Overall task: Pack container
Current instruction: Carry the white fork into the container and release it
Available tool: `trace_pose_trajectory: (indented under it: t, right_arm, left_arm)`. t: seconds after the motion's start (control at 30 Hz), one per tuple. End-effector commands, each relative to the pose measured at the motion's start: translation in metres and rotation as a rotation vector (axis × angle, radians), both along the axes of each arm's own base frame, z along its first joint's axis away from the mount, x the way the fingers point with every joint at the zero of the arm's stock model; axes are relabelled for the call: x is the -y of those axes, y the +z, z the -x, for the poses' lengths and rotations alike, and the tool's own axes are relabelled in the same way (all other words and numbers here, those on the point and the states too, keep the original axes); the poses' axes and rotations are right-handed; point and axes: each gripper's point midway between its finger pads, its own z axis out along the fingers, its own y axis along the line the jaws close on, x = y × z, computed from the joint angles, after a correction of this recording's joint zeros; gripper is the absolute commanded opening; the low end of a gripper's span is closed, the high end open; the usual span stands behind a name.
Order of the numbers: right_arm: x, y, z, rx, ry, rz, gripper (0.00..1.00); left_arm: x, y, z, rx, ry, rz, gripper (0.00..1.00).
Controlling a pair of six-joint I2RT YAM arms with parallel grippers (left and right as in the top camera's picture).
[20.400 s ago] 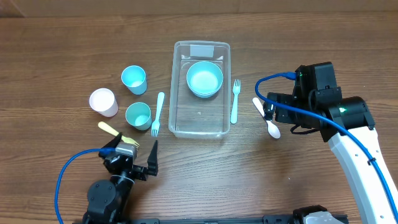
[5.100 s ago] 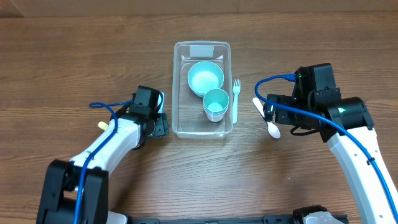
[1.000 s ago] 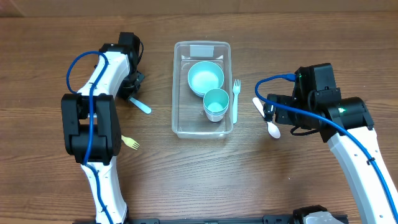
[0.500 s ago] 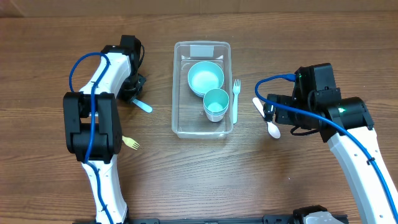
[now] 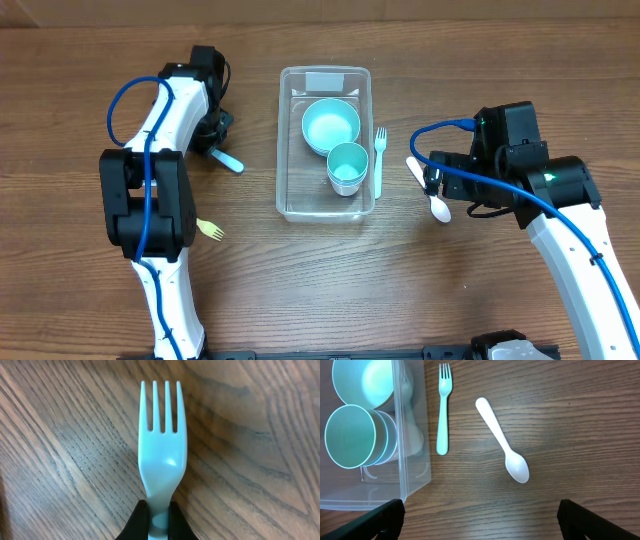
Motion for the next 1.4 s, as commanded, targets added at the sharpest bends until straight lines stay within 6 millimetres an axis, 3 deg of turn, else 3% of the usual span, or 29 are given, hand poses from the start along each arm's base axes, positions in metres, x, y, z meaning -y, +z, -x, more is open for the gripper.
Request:
trace_pose_trajectory:
  t: [0.0,0.07,0.13,0.17,0.23,0.3,0.4,0.5,0.87,1.0,1.07,1.13,1.17,1.2,1.27,1.37]
  right_arm:
    - [0.000,0.004,-0.001,0.015,0.000,-0.007,1.00]
    - [0.000,0.004,-0.001,0.015,0.000,-0.007,1.00]
    - [0.000,0.004,-0.001,0.015,0.000,-0.007,1.00]
    - [0.000,0.004,-0.001,0.015,0.000,-0.007,1.00]
    - [0.000,0.004,-0.001,0.015,0.000,-0.007,1.00]
    - [0.000,0.004,-0.001,0.015,0.000,-0.007,1.00]
    - [0.000,0.004,-0.001,0.015,0.000,-0.007,1.00]
    - [0.000,0.004,-0.001,0.015,0.000,-0.007,1.00]
    - [0.000,0.004,-0.001,0.015,0.000,-0.007,1.00]
    - [0.000,0.004,-0.001,0.015,0.000,-0.007,1.00]
    - [0.000,0.004,-0.001,0.015,0.000,-0.007,1.00]
    - [0.000,0.004,-0.001,0.015,0.000,-0.007,1.00]
    - [0.000,0.004,-0.001,0.015,0.000,-0.007,1.00]
    - [0.000,0.004,-0.001,0.015,0.000,-0.007,1.00]
    - [0.000,0.004,-0.001,0.015,0.000,-0.007,1.00]
    - [0.000,0.004,-0.001,0.015,0.000,-0.007,1.00]
  left_arm:
    - [-0.001,0.031,-0.014,0.059,-0.043,-0.021,0.04]
    - [-0.002,0.074,-0.018,0.138,-0.074,-0.077,0.04]
    - [0.010,0.127,-0.018,0.251,-0.142,-0.125,0.04]
    - [0.027,0.156,-0.015,0.314,-0.193,-0.129,0.04]
    - [0.060,0.185,-0.009,0.383,-0.290,-0.113,0.04]
    - [0.098,0.195,-0.005,0.407,-0.446,-0.098,0.04]
    - [0.162,0.191,0.011,0.390,-0.679,-0.046,0.04]
    - [0.191,0.186,0.022,0.369,-0.795,-0.028,0.04]
    - [0.184,0.086,0.023,0.078,-0.841,-0.068,0.04]
    - [0.184,0.079,0.022,0.063,-0.869,-0.074,0.04]
    - [0.184,0.079,0.022,0.060,-0.873,-0.075,0.33]
    - [0.184,0.091,0.023,0.080,-0.873,-0.074,0.73]
    - [0.185,0.103,0.021,0.110,-0.870,-0.071,0.81]
    - [0.186,0.116,0.020,0.144,-0.861,-0.068,0.83]
    - [0.183,0.162,0.021,0.257,-0.807,-0.060,0.85]
    - [0.142,0.217,0.048,0.337,-0.562,-0.143,0.87]
